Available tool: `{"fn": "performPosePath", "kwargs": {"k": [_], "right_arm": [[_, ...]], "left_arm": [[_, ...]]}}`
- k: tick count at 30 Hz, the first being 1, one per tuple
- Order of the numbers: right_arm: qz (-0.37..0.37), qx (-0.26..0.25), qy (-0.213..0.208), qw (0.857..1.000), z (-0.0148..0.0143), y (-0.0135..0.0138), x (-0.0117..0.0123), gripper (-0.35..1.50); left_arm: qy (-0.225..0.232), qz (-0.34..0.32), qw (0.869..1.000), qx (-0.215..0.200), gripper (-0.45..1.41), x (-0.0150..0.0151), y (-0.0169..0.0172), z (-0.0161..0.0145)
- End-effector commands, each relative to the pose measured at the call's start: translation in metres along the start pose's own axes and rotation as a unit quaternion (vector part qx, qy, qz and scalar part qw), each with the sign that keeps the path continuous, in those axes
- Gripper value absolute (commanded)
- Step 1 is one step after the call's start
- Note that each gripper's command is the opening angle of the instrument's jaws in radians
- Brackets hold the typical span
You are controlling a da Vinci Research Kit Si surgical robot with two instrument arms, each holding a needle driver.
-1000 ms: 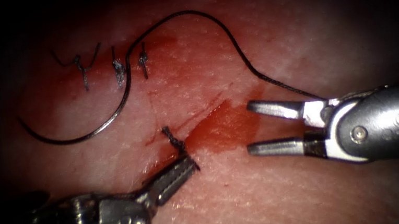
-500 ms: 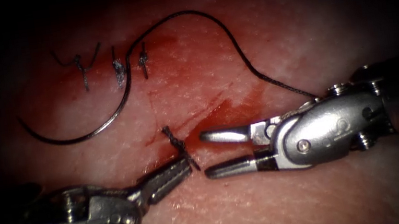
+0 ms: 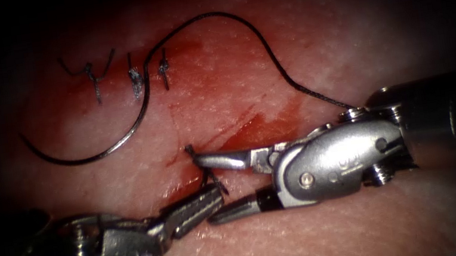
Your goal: Wound Closure
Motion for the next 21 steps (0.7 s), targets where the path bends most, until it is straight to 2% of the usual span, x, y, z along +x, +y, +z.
{"fn": "performPosePath", "kwargs": {"k": [1, 12, 21], "right_arm": [[-0.008, 0.001, 0.003, 1.000, 0.0015, -0.0002, -0.0004, 0.90], [-0.030, 0.021, 0.040, 0.999, 0.0047, -0.0005, -0.0006, 0.88], [-0.039, 0.016, 0.035, 0.998, 0.0046, -0.0005, -0.0009, 0.86]], "left_arm": [[0.000, -0.001, 1.000, -0.003, -0.45, -0.0001, 0.0006, 0.0007], [0.003, 0.001, 1.000, -0.012, -0.45, 0.0002, 0.0009, 0.0006], [0.001, 0.005, 1.000, -0.018, -0.45, 0.0008, 0.0014, 0.0010]]}}
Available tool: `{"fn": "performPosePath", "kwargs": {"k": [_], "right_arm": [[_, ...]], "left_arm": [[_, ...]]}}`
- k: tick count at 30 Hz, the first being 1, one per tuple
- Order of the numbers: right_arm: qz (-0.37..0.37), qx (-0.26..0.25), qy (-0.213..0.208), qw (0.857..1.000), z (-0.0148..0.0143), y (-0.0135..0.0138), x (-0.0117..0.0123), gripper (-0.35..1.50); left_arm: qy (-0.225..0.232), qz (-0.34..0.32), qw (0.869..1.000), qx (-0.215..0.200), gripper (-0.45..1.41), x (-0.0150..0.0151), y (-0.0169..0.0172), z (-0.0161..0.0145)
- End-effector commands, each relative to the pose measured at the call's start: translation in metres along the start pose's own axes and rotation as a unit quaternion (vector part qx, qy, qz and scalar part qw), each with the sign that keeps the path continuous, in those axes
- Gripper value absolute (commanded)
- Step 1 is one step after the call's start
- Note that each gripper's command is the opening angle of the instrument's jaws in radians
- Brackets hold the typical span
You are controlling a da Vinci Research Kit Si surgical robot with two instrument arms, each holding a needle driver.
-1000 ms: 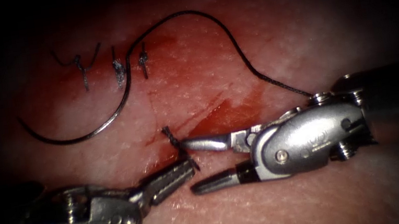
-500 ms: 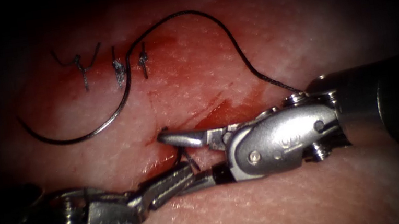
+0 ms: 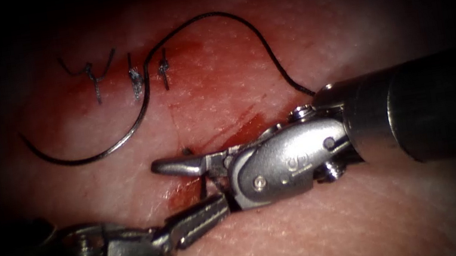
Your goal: Wound Closure
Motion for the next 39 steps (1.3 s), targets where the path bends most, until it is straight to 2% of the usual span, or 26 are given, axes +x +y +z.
{"fn": "performPosePath", "kwargs": {"k": [1, 13, 26, 28, 29, 31, 39], "right_arm": [[-0.001, -0.001, 0.002, 1.000, 0.0009, -0.0002, -0.0002, 0.86], [-0.005, -0.010, 0.007, 1.000, 0.0015, -0.0004, 0.0006, 0.81], [-0.014, -0.012, 0.006, 1.000, 0.0025, -0.0004, 0.0000, 0.81], [-0.014, -0.011, 0.007, 1.000, 0.0025, -0.0005, -0.0001, 0.68], [-0.015, -0.011, 0.006, 1.000, 0.0025, -0.0006, 0.0000, 0.41], [-0.015, -0.012, 0.006, 1.000, 0.0025, -0.0007, 0.0001, -0.35], [-0.050, -0.013, 0.003, 0.999, 0.0026, -0.0007, 0.0009, -0.35]], "left_arm": [[0.000, 0.000, 1.000, -0.001, -0.45, -0.0002, 0.0007, 0.0009], [-0.003, 0.000, 1.000, 0.000, -0.45, -0.0002, 0.0006, 0.0011], [-0.004, 0.000, 1.000, 0.001, -0.45, -0.0001, 0.0006, 0.0010], [-0.004, 0.000, 1.000, 0.001, -0.45, -0.0001, 0.0006, 0.0010], [-0.004, 0.000, 1.000, 0.001, -0.45, -0.0001, 0.0006, 0.0011], [-0.004, 0.000, 1.000, 0.001, -0.45, -0.0001, 0.0006, 0.0011], [-0.004, 0.000, 1.000, 0.001, -0.45, -0.0001, 0.0007, 0.0010]]}}
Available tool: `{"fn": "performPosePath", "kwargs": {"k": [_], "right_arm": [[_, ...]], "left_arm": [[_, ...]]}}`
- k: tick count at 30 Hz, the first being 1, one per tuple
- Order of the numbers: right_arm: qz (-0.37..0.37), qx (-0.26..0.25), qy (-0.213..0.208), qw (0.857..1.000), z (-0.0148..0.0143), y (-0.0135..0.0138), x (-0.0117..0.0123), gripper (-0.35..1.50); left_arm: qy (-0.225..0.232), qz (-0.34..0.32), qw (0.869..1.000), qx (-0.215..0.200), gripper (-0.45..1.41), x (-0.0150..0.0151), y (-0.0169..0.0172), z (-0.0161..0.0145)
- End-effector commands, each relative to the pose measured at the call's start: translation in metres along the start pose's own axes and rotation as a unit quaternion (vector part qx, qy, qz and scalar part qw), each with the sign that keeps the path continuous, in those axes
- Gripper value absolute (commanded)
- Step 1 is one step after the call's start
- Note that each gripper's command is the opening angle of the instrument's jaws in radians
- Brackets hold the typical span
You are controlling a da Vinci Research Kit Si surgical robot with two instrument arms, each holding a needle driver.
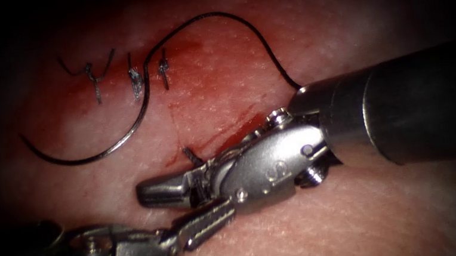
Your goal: Wound Closure
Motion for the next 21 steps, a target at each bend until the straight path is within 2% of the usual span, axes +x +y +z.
{"fn": "performPosePath", "kwargs": {"k": [1, 2, 3, 4, 6, 13, 16, 19, 20, 21], "right_arm": [[0.001, -0.001, -0.001, 1.000, 0.0007, 0.0000, -0.0001, -0.35], [0.002, -0.004, -0.005, 1.000, 0.0006, 0.0001, -0.0001, -0.06], [0.000, -0.011, -0.013, 1.000, 0.0003, 0.0004, 0.0000, 0.62], [0.007, -0.015, -0.019, 1.000, 0.0000, 0.0007, 0.0001, 1.01], [0.019, -0.023, -0.030, 0.999, -0.0012, 0.0014, 0.0004, 1.25], [0.038, -0.043, -0.072, 0.996, -0.0089, 0.0043, 0.0017, 1.30], [0.050, -0.056, -0.097, 0.992, -0.0130, 0.0054, 0.0020, 1.30], [0.073, -0.064, -0.110, 0.989, -0.0153, 0.0054, 0.0022, 1.30], [0.079, -0.065, -0.113, 0.988, -0.0158, 0.0053, 0.0023, 1.30], [0.091, -0.069, -0.115, 0.987, -0.0164, 0.0051, 0.0025, 1.30]], "left_arm": [[0.000, 0.000, 1.000, -0.001, -0.45, -0.0001, 0.0007, 0.0005], [0.000, 0.000, 1.000, -0.001, -0.45, -0.0001, 0.0008, 0.0004], [-0.001, 0.001, 1.000, -0.001, -0.45, -0.0001, 0.0009, 0.0001], [-0.002, 0.002, 1.000, -0.001, -0.45, -0.0002, 0.0011, -0.0004], [-0.005, 0.004, 1.000, -0.001, -0.45, -0.0004, 0.0014, -0.0015], [-0.016, -0.019, 1.000, 0.005, -0.45, -0.0028, 0.0038, -0.0066], [-0.009, -0.067, 0.998, 0.008, -0.45, -0.0050, 0.0061, -0.0085], [-0.003, -0.098, 0.995, 0.012, -0.45, -0.0067, 0.0076, -0.0088], [-0.001, -0.107, 0.994, 0.013, -0.23, -0.0072, 0.0079, -0.0089], [0.001, -0.121, 0.992, 0.015, -0.15, -0.0078, 0.0081, -0.0089]]}}
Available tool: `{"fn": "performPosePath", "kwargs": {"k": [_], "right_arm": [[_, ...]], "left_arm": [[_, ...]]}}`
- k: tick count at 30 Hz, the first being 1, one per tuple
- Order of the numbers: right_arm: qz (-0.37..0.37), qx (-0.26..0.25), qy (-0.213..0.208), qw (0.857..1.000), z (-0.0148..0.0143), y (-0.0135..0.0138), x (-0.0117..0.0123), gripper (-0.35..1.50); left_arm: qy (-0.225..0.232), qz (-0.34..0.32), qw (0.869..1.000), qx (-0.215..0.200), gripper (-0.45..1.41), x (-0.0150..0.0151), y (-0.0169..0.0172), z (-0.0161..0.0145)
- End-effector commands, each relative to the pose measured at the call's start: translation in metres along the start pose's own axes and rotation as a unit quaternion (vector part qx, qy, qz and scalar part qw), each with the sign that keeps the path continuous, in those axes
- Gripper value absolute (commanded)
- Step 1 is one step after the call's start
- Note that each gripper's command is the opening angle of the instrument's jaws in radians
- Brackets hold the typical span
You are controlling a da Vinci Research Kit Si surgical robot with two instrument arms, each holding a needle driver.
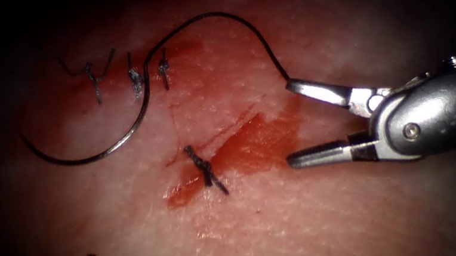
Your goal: Wound Closure
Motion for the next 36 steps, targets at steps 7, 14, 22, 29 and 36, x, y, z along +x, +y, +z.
{"fn": "performPosePath", "kwargs": {"k": [7, 14, 22, 29, 36], "right_arm": [[0.040, -0.005, -0.028, 0.999, -0.0020, -0.0014, 0.0000, 1.26], [0.049, -0.007, -0.035, 0.998, -0.0025, -0.0015, 0.0005, 1.23], [0.051, -0.002, -0.040, 0.998, -0.0024, -0.0014, 0.0005, 1.21], [0.074, -0.002, -0.041, 0.996, -0.0027, -0.0014, 0.0004, 1.21], [0.081, -0.020, -0.045, 0.995, -0.0042, 0.0000, 0.0007, 1.09]], "left_arm": [[-0.031, -0.126, 0.991, 0.021, 0.61, -0.0047, 0.0005, 0.0001], [-0.073, -0.169, 0.982, 0.050, 0.57, -0.0054, 0.0008, -0.0026], [-0.061, -0.174, 0.982, 0.043, 0.54, 0.0018, 0.0001, -0.0043], [-0.001, -0.132, 0.989, 0.067, 0.74, 0.0103, -0.0064, -0.0038], [-0.014, -0.119, 0.990, 0.070, 0.86, 0.0086, -0.0121, -0.0017]]}}
